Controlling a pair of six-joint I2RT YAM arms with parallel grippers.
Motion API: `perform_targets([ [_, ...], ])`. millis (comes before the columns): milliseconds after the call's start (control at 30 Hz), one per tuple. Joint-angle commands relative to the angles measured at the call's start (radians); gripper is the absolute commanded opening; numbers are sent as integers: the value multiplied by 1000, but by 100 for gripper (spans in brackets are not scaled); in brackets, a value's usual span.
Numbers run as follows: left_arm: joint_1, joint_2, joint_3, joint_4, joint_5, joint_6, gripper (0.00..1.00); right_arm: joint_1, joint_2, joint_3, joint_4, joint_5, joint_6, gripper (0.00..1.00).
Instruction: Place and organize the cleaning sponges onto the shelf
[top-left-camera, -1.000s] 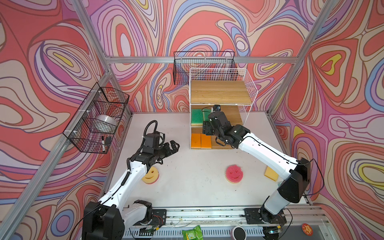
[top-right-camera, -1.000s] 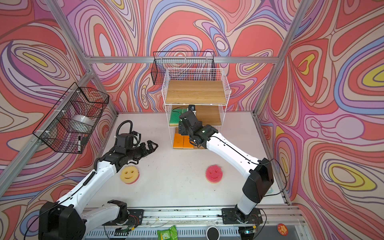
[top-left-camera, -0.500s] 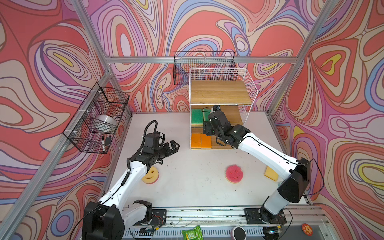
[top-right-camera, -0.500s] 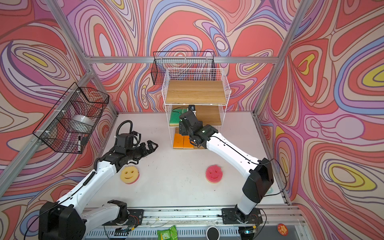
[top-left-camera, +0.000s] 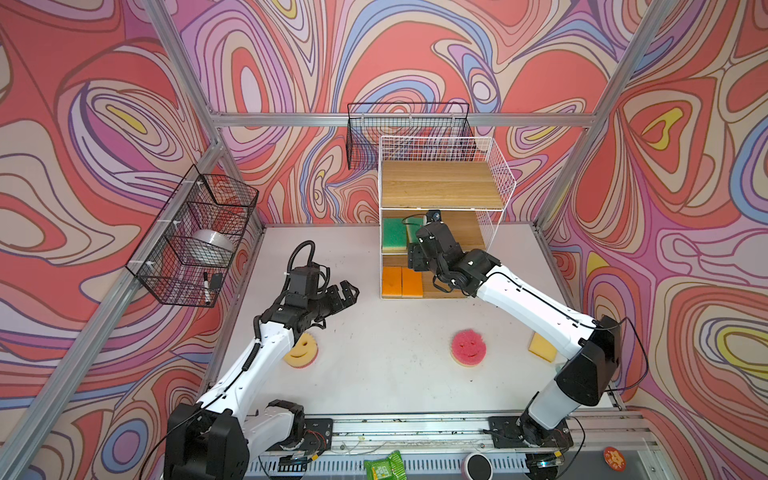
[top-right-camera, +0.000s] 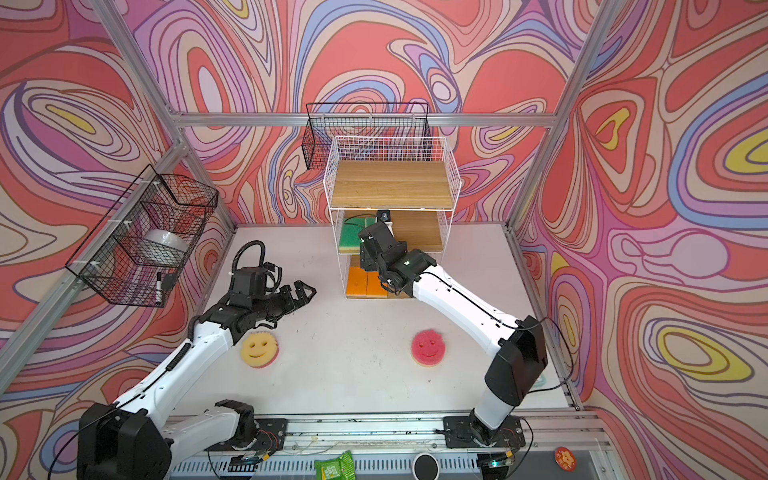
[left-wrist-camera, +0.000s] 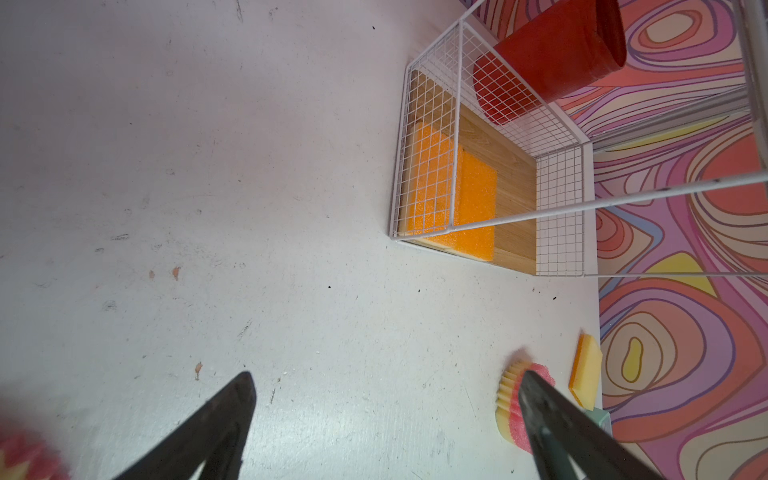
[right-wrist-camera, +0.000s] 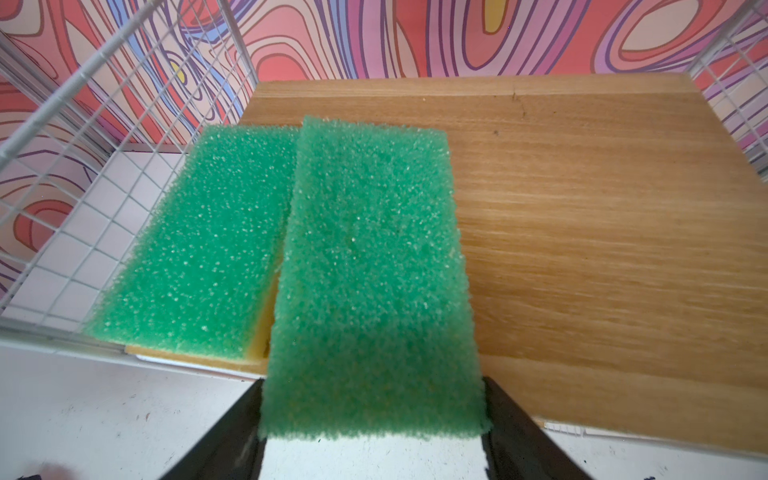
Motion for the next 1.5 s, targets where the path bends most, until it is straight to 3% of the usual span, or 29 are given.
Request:
perform_targets([
  [0, -7, -2, -10, 14, 2, -10, 100, -10, -29, -2, 23, 28, 1, 75],
  [467, -7, -3, -14, 16, 3, -12, 100, -10, -58, -39, 39, 7, 38, 71],
  [1467, -7, -5, -10, 12, 3, -9, 100, -10, 23, 31, 49, -9, 26, 76],
])
